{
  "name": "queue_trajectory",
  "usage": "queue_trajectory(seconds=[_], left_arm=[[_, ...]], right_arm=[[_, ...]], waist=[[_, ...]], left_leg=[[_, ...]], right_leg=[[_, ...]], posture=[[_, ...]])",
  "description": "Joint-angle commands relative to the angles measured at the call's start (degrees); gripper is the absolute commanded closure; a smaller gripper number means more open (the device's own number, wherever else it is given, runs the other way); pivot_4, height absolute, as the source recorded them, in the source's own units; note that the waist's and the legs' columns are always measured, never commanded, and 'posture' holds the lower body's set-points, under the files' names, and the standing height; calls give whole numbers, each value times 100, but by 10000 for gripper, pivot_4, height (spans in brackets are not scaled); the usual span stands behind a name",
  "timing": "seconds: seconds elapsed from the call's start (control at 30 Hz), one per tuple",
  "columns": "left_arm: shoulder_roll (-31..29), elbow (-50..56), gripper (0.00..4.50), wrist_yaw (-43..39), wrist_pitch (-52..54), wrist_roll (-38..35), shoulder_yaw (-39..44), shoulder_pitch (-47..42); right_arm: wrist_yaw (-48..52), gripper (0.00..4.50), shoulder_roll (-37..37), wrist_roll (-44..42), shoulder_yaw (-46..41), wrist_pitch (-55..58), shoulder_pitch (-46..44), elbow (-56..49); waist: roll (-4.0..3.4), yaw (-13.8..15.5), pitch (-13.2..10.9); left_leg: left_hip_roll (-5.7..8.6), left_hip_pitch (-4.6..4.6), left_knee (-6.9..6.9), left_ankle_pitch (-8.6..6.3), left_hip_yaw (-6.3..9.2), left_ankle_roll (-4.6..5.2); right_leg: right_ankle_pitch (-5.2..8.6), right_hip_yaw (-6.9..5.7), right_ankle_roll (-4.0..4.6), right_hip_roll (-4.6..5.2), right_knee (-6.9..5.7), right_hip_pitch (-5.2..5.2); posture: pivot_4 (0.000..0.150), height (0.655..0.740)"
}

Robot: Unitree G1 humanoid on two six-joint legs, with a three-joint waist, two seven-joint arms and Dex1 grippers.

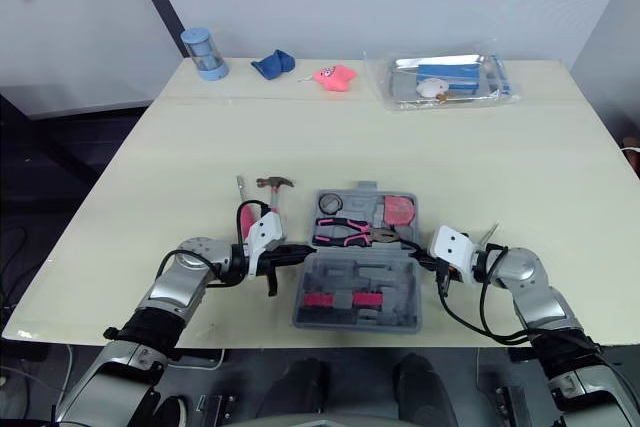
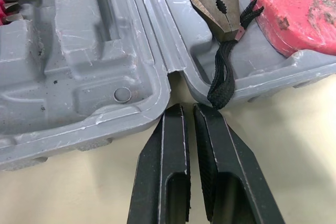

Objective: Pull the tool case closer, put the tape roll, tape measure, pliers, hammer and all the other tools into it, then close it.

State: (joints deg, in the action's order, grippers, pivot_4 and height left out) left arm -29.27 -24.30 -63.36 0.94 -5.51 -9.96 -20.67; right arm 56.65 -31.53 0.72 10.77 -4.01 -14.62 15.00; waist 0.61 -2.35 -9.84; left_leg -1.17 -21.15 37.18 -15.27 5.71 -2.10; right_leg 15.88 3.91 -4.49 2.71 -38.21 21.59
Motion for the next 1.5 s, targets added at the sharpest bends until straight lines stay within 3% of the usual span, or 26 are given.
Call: queue_trajectory(seconds=[0.03, 1.5], left_arm=[[115, -62, 45000, 179, 15, 123, -74, -102], [-23, 7, 45000, 157, 73, 177, -4, -55]], right_arm=[[-146, 41647, 165, 13, 76, -159, -195, -16], [-331, 41647, 198, 143, 45, -243, -177, 134]], waist=[[0, -1, 0], [-1, -5, 0]], left_leg=[[0, 0, 0, 0, 0, 0], [0, 2, 0, 0, 1, 0]], right_leg=[[0, 0, 0, 0, 0, 0], [0, 0, 0, 0, -2, 0]], posture=[[1500, 7400], [1500, 7400]])
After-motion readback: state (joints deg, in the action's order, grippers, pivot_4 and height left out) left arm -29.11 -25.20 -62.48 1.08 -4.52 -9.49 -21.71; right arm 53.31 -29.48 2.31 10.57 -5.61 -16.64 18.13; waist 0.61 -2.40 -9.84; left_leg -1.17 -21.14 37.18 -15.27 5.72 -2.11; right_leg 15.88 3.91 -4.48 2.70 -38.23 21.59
